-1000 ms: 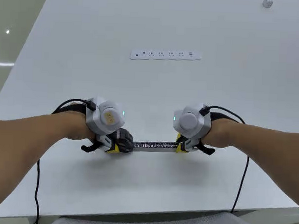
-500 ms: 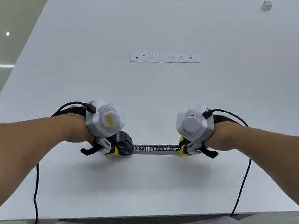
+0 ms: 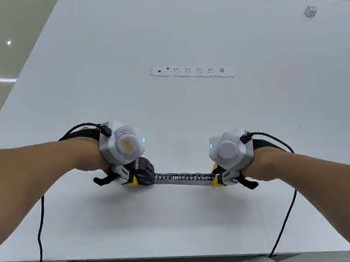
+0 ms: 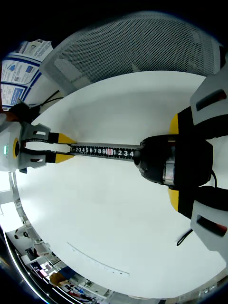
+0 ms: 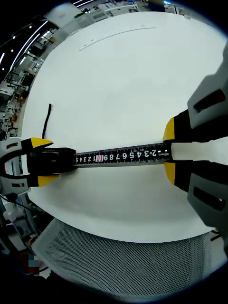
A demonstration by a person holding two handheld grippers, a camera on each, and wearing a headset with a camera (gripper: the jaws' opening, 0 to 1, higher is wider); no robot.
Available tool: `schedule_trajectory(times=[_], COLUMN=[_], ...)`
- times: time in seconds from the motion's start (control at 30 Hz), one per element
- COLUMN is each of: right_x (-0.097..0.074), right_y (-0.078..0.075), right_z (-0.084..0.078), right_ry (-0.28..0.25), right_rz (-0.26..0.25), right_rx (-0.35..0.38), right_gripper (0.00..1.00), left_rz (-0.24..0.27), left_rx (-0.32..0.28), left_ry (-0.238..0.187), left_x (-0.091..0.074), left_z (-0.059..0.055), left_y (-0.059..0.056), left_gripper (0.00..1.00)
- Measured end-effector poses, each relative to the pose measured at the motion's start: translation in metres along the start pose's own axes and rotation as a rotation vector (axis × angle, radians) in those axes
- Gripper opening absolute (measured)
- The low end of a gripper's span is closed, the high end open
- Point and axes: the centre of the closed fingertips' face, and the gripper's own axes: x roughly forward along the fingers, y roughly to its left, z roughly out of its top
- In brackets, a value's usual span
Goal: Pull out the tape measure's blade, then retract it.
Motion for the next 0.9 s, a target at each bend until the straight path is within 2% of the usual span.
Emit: schedule_trajectory(times=[0.9], right_x=[-0.003], right_y=[-0.001], right_z=[-0.011], right_ry=[0.003], right_rz=[-0.002], right_rx=[0.013], right_gripper=[0.12], left_rz=[0.0], left_rx=[-0.003], left_ry=[0.004], left_x=[-0.001], left_z=[0.0], left_y=[0.0], left_gripper=[0.35])
